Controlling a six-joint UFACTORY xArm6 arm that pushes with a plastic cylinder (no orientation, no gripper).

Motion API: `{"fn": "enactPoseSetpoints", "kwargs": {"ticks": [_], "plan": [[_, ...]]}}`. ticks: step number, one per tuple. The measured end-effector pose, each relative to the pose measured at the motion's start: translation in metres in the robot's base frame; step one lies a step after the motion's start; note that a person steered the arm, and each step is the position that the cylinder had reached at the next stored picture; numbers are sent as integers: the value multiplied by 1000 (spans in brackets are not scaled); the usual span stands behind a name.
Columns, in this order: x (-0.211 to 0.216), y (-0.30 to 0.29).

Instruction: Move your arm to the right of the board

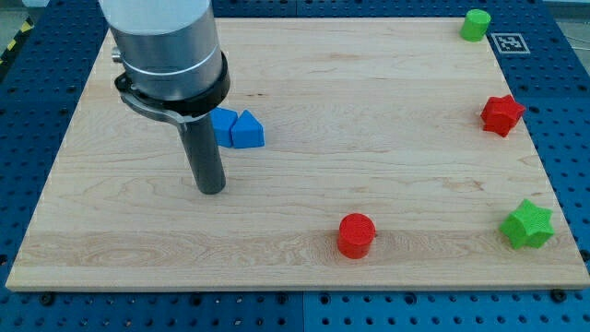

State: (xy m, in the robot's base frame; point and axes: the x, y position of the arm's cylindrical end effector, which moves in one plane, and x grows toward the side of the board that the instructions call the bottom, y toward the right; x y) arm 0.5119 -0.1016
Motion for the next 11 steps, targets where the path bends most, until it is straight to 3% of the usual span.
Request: {"fn": "enactPoseSetpoints", "kwargs": {"ticks": [5,11], "plan": [[10,44],[12,153]]}}
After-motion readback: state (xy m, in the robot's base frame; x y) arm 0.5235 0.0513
